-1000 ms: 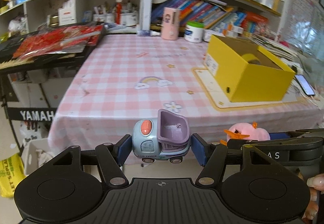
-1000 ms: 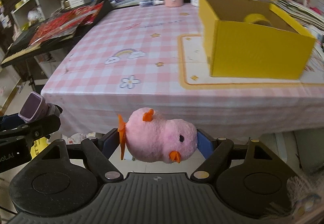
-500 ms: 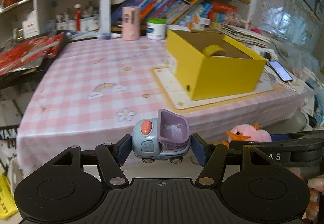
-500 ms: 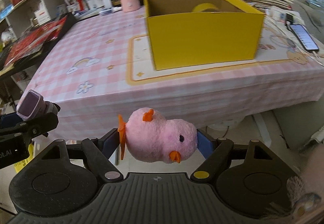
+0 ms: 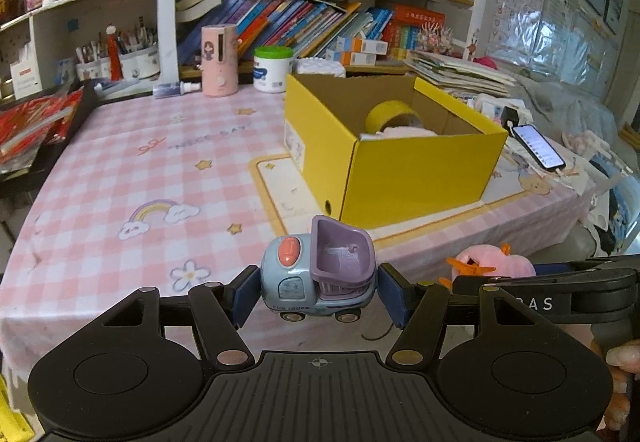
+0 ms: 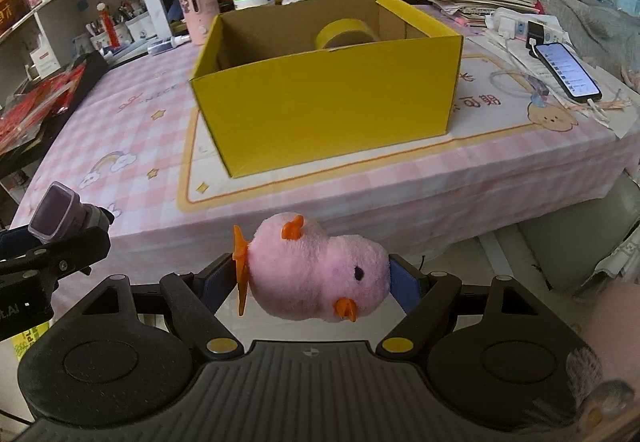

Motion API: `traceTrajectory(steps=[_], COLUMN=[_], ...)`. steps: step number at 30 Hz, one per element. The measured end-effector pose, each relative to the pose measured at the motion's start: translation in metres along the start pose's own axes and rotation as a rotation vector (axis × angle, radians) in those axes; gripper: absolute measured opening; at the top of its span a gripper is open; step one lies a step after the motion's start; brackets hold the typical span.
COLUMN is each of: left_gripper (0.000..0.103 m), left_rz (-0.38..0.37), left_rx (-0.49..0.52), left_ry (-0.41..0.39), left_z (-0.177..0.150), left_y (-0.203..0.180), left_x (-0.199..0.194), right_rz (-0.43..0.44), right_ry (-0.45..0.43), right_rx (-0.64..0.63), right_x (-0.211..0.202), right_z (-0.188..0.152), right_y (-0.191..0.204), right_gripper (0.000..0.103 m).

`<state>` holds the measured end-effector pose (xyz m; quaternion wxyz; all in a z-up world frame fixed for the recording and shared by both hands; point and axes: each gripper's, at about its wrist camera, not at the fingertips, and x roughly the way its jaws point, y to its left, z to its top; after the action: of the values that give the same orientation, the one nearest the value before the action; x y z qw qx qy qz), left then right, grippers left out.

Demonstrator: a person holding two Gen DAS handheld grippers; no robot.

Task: Organize objects
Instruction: 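Carry the toy car and pink chick in both tools toward the yellow box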

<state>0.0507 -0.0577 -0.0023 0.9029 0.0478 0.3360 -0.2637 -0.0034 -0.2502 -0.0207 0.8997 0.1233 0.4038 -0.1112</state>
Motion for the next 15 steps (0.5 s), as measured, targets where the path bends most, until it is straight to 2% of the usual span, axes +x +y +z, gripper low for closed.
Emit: traceTrajectory(steps=[5,15], left_gripper=[0.063,0.063], left_rz=[-0.014,-0.008], left_rx=[0.043,0.063], left_ry=[-0.061,-0.177], left_z=[0.018,0.071], left_y=[-0.016,-0.041], left_x=[0.006,0.033], right_rz=[-0.008,0.001], right_ry=[-0.035,-0.223], right_rx=[-0.002,-0.026], right_x=[0.003,-0.005], right_z=[0.018,0.09], right_y=[-0.011,-0.04], right_gripper=[0.078,0.078])
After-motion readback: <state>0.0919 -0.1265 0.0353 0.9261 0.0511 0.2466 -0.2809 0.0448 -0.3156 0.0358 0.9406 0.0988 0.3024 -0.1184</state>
